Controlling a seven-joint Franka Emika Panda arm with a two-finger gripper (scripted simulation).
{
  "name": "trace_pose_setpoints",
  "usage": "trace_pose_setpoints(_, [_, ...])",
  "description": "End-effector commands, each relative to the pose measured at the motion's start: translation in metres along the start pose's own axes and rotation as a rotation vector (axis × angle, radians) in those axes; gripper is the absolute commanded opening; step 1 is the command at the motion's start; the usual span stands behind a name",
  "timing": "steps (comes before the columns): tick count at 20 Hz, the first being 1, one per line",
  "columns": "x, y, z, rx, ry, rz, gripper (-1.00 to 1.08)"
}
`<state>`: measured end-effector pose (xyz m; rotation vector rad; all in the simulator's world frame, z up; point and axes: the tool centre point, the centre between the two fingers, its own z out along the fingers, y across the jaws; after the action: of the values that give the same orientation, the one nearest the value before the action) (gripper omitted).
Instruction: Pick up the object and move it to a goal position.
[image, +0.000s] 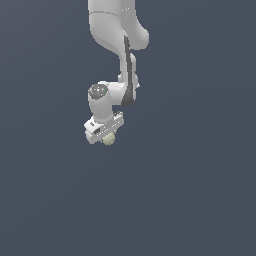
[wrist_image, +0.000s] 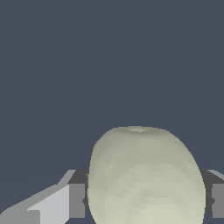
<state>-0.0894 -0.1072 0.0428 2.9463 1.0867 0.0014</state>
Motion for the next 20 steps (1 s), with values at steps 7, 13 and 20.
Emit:
trace_pose_setpoints(7, [0.007, 0.006, -0.006, -0.029, 0.013, 0.017, -1.0])
trace_pose_setpoints(13, [0.023, 0.019, -0.021, -0.097, 0.041, 0.056, -1.0])
trace_pose_setpoints(20, [0.049, 0.041, -0.05, -0.214, 0.089, 0.122, -1.0])
